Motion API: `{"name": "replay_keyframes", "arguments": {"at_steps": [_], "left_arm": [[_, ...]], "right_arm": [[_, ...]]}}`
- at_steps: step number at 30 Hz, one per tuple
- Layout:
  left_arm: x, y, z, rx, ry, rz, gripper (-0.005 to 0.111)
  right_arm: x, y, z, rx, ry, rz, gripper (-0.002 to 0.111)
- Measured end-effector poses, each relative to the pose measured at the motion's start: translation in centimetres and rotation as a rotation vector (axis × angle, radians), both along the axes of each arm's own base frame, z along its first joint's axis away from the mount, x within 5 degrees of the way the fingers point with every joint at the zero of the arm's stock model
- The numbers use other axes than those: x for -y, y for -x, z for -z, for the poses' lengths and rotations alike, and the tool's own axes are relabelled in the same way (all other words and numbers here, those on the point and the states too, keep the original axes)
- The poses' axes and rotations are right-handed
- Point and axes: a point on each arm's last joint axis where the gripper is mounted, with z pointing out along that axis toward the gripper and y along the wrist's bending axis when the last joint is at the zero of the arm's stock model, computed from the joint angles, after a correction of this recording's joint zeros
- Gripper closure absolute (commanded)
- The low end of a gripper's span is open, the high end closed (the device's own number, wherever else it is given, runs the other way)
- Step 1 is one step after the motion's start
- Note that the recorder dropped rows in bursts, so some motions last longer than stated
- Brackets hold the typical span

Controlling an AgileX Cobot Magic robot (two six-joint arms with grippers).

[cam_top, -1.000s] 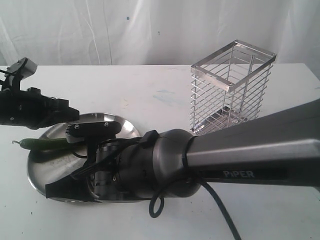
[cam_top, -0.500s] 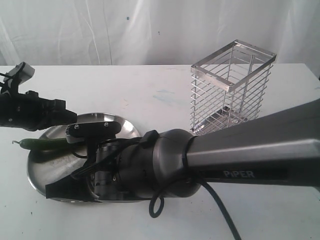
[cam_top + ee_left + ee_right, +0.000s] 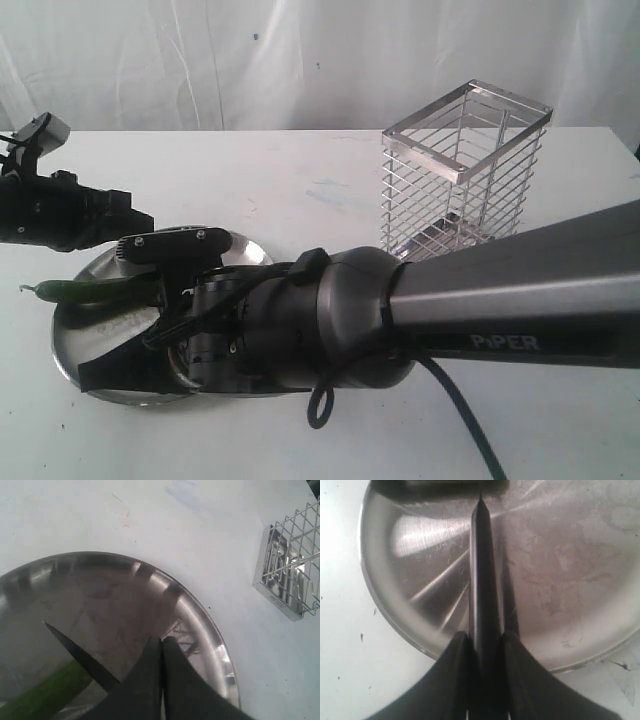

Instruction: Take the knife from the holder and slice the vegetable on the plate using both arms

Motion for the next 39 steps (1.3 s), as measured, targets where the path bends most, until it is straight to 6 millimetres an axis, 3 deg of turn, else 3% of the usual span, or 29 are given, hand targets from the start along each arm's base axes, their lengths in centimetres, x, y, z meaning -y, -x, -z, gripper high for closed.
{"name": "replay_keyframes", "arguments": {"at_steps": [39], "left_arm": [[0.04,0.19,0.15,-0.014,-0.02,0.027,0.107]], "right_arm": [[-0.06,0.35,0.58,-0.083,-0.021,0.044,0.108]]}}
